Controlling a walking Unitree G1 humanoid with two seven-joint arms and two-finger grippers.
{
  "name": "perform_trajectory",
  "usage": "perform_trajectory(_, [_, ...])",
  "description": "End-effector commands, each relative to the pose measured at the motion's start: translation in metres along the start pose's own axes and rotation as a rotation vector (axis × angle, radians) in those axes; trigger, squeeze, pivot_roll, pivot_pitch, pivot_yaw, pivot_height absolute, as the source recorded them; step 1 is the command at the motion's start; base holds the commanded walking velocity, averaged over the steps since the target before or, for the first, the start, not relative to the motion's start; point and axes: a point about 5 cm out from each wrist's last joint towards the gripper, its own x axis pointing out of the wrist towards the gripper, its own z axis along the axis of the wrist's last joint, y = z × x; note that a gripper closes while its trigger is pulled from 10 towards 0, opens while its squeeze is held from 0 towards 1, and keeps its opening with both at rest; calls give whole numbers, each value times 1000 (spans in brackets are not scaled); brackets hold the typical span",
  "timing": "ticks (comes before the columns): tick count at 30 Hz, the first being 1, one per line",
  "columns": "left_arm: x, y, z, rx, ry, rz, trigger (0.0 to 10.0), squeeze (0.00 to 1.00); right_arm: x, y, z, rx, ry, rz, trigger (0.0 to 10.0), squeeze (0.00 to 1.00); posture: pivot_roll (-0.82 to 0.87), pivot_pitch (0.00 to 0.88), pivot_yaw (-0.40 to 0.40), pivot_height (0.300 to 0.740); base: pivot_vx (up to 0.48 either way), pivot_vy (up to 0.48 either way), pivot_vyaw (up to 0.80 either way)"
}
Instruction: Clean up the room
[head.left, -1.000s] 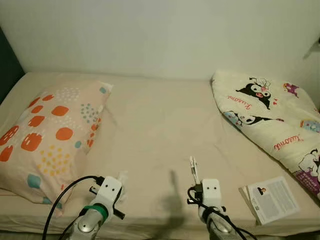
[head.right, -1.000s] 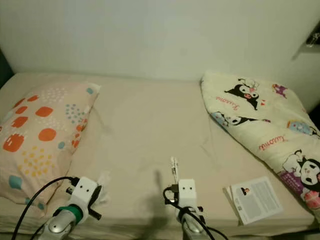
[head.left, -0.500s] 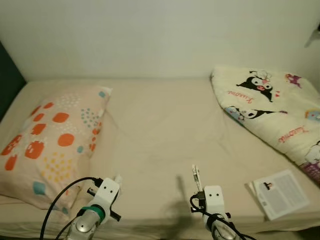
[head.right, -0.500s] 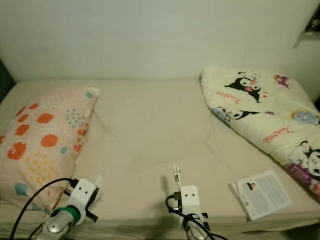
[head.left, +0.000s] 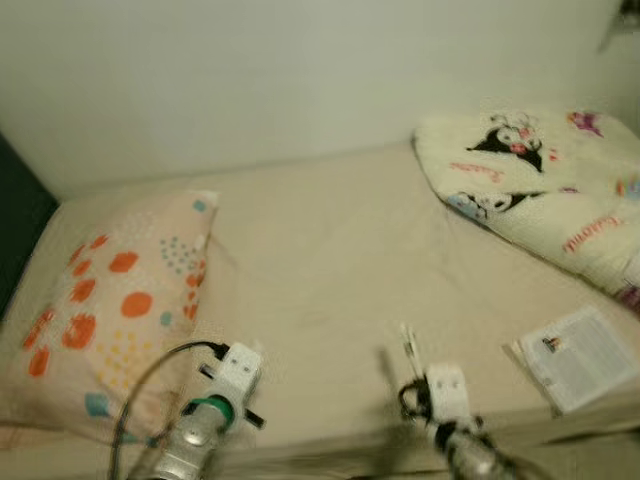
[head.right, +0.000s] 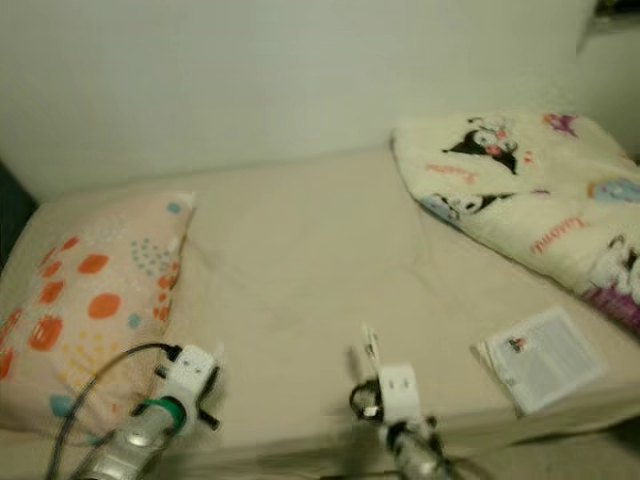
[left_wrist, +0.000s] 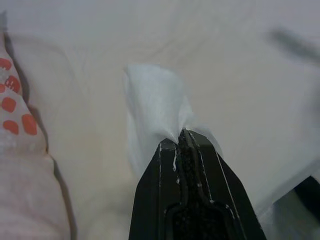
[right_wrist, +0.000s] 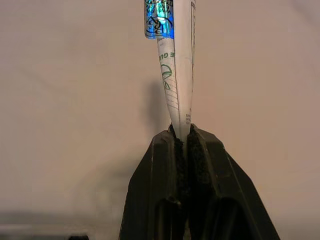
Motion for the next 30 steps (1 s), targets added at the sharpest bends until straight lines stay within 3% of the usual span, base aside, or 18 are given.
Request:
perform_trajectory(1, [-3, -1, -7, 12, 13, 6, 10000, 0, 7, 3, 14, -1, -17, 16, 10000, 0, -159, 0, 118, 740, 0, 0, 0])
perform_trajectory(2, [2, 0, 3, -18, -17, 42, 10000, 0, 14, -4, 38, 27, -87, 6, 10000, 0, -128, 0, 98, 740, 0, 0, 0])
perform_trajectory(3, [2, 0, 3, -18, -17, 42, 10000, 0, 14, -4, 38, 27, -87, 6, 10000, 0, -128, 0, 98, 740, 0, 0, 0])
perform_trajectory(4, [3, 3, 4, -58, -18, 75, 10000, 0, 14, -4, 45, 45, -119, 9, 10000, 0, -74, 0, 27, 740, 0, 0, 0])
perform_trajectory(6, [4, 5, 9, -46, -48, 87, 10000, 0, 13, -1, 47, 47, -151, 14, 10000, 0, -58, 0, 6, 740, 0, 0, 0])
perform_trajectory(9, [2, 7, 8, -11, -65, 87, 10000, 0, 10, -1, 36, 52, -121, -13, 10000, 0, -52, 0, -10, 740, 0, 0, 0])
perform_trajectory(10, [-4, 22, -2, -59, -38, 142, 10000, 0, 5, 1, 18, 87, -75, -27, 10000, 0, -43, 0, -6, 740, 0, 0, 0])
perform_trajectory(12, [-8, 30, -7, -51, -31, 161, 10000, 0, 0, 3, 5, 50, -50, -17, 10000, 0, -39, 0, -7, 740, 0, 0, 0])
perform_trajectory(16, [-14, 37, -17, -51, -9, 186, 10000, 0, -15, -6, -31, 48, 82, -64, 10000, 0, -21, 0, -8, 740, 0, 0, 0])
perform_trajectory(20, [-18, 35, -24, -60, 6, 198, 10000, 0, -25, -6, -51, 84, 152, -94, 10000, 0, -4, 0, -8, 740, 0, 0, 0])
perform_trajectory(24, [-21, 31, -29, -57, 10, 194, 10000, 0, -30, -2, -58, 121, 165, -104, 10000, 0, 2, 0, -5, 740, 0, 0, 0])
perform_trajectory(30, [-26, 26, -38, -50, 30, 168, 10000, 0, -21, 10, -45, 109, 120, -77, 10000, 0, 14, 0, -1, 740, 0, 0, 0])
